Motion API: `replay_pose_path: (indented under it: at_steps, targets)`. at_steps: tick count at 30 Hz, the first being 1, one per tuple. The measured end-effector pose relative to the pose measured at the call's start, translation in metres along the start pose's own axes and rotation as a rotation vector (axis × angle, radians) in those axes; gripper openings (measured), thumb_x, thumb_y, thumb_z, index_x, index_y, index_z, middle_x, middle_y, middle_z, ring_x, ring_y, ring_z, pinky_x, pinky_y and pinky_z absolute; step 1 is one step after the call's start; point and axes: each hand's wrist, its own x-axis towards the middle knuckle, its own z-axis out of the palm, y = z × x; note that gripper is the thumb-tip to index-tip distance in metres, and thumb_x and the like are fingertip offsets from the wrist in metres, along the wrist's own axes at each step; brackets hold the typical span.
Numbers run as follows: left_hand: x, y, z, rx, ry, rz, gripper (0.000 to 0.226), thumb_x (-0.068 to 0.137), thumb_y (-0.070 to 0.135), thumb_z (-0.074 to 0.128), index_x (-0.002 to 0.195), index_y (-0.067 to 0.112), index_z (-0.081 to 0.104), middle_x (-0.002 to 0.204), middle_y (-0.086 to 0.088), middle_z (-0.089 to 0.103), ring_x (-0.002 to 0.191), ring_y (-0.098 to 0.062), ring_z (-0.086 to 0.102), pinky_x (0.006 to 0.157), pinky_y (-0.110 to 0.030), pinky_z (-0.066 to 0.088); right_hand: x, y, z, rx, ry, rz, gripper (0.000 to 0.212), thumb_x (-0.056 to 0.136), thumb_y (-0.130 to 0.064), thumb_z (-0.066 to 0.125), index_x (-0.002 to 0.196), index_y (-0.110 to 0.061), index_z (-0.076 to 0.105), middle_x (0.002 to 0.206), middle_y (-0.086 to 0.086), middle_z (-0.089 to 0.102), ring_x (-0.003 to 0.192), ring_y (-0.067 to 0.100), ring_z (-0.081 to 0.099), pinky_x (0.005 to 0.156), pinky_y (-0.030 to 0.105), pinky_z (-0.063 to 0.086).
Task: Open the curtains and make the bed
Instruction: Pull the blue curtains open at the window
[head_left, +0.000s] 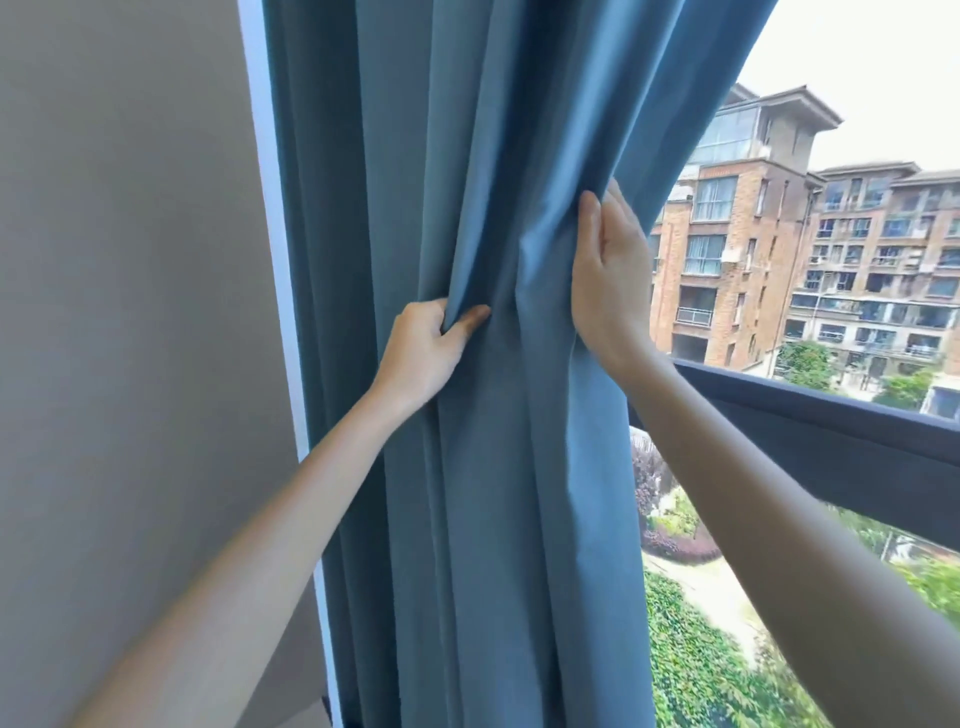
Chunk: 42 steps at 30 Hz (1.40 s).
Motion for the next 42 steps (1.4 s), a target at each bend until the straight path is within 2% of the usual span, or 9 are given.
replay_pose_path:
  at_steps: [7,12,17,20,22,28,33,39,42]
  targets:
    - [0.085,-0.084,-0.052,0.062,-0.016,0.026,0.053,0.092,0.032,0.059,0.056,0.017,0.024,0.053,0.002,0.023,0.042,-0.007,0.021,0.044,-0.021,0.016,0.032,0.036,0.122,-0.078,-0.061,-0.02,0.042,0.101,-0.027,0.028,0.128,-0.012,0.057,0.144,-0.003,0.048,0.133,0.019,0.044,0.109,0.04,0.036]
    - [0.129,-0.143,-0.072,0.086,0.055,0.001,0.052,0.094,0.029,0.057,0.057,0.017,0.022,0.052,0.004,0.02,0.038,-0.01,0.02,0.041,-0.02,0.014,0.044,0.074,0.201,-0.166,-0.134,-0.009,0.038,0.102,-0.024,0.03,0.123,-0.011,0.06,0.153,-0.009,0.035,0.141,0.017,0.033,0.109,0.037,0.036]
    - [0.178,-0.198,-0.084,0.084,0.142,-0.03,0.046,0.096,0.03,0.054,0.06,0.009,0.032,0.055,0.0,0.025,0.051,-0.016,0.021,0.05,-0.028,0.018,0.071,0.102,0.268,-0.193,-0.215,-0.077,0.039,0.101,-0.025,0.029,0.116,-0.008,0.06,0.149,-0.011,0.041,0.128,0.028,0.049,0.083,0.027,0.037]
    - [0.204,-0.231,-0.088,0.086,0.192,-0.06,0.042,0.097,0.03,0.051,0.069,-0.001,0.045,0.06,-0.006,0.031,0.054,-0.018,0.026,0.05,-0.026,0.021,0.084,0.125,0.309,-0.153,-0.25,-0.103,0.037,0.103,-0.023,0.03,0.121,-0.01,0.059,0.149,-0.01,0.041,0.132,0.025,0.045,0.094,0.031,0.042]
    - [0.22,-0.253,-0.089,0.12,0.235,-0.06,0.041,0.097,0.029,0.05,0.066,0.005,0.039,0.057,-0.003,0.028,0.052,-0.016,0.024,0.045,-0.023,0.019,0.092,0.139,0.341,-0.144,-0.281,-0.129,0.039,0.102,-0.023,0.029,0.123,-0.009,0.058,0.151,-0.008,0.039,0.138,0.022,0.038,0.102,0.038,0.043]
    - [0.272,-0.3,-0.085,0.138,0.324,-0.122,0.048,0.098,0.026,0.049,0.059,0.014,0.026,0.054,0.004,0.026,0.051,-0.015,0.021,0.046,-0.025,0.02,0.117,0.174,0.416,-0.097,-0.36,-0.169,0.037,0.102,-0.02,0.03,0.116,-0.002,0.059,0.143,0.0,0.048,0.123,0.033,0.052,0.09,0.03,0.041]
    - [0.304,-0.346,-0.071,0.176,0.413,-0.19,0.05,0.099,0.024,0.048,0.056,0.016,0.024,0.054,0.005,0.028,0.052,-0.018,0.023,0.051,-0.027,0.024,0.126,0.212,0.467,-0.065,-0.432,-0.192,0.035,0.102,-0.017,0.031,0.121,-0.007,0.059,0.146,-0.002,0.045,0.125,0.031,0.051,0.1,0.038,0.045]
    - [0.332,-0.383,-0.089,0.206,0.527,-0.246,0.045,0.099,0.025,0.047,0.058,0.013,0.032,0.056,0.004,0.038,0.057,-0.022,0.035,0.055,-0.028,0.032,0.139,0.226,0.514,-0.077,-0.583,-0.145,0.032,0.103,-0.017,0.029,0.105,-0.002,0.057,0.131,0.002,0.057,0.081,0.018,0.049,0.071,0.024,0.036]
    - [0.331,-0.379,-0.084,0.218,0.537,-0.248,0.044,0.098,0.027,0.047,0.058,0.012,0.036,0.055,0.004,0.04,0.052,-0.019,0.036,0.054,-0.028,0.031,0.141,0.224,0.511,-0.012,-0.575,-0.11,0.032,0.104,-0.018,0.029,0.109,-0.001,0.056,0.094,-0.013,0.06,0.063,0.015,0.047,0.064,0.028,0.037]
